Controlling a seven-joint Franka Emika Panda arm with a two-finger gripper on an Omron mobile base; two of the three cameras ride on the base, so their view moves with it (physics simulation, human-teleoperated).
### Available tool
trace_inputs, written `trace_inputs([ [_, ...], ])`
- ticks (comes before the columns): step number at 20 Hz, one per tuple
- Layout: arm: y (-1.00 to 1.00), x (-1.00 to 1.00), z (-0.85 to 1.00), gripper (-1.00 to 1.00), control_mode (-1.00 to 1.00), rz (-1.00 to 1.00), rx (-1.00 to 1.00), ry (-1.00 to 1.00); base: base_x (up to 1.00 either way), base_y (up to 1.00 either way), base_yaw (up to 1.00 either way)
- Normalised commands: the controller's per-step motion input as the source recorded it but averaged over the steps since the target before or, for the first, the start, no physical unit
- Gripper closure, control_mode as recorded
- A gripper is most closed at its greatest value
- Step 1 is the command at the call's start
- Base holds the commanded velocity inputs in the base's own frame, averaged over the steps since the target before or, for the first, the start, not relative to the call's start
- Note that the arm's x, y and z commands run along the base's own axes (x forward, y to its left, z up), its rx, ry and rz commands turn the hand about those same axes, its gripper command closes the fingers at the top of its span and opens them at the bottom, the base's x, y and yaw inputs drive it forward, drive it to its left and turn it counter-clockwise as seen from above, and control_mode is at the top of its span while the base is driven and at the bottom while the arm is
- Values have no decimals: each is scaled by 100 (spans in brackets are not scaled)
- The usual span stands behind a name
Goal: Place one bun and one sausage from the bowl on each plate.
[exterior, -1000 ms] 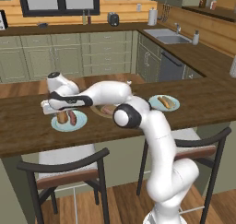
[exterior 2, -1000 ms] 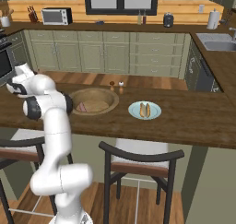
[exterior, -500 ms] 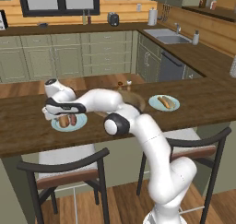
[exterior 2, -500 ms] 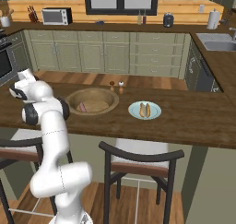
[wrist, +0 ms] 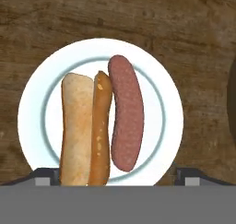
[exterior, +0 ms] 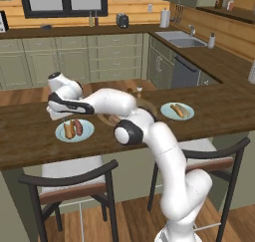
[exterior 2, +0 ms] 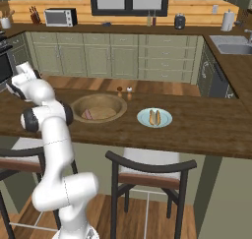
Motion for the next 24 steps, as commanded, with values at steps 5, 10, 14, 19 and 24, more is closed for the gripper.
trace_inputs([
  [5, -100, -100, 30, -100, -100, 7, 9, -44, 0, 0, 0],
  [10, -100, -100, 32, -100, -100, 5, 3, -29, 0, 0, 0],
  [14, -100, -15, 99, -100, -100, -6, 17, 0, 0, 0, 0],
  [19, -100, 62, 43, -100, -100, -15, 3, 47, 0, 0, 0],
  [24, -98, 33, -84, -100, -100, 24, 0, 11, 0, 0, 0],
])
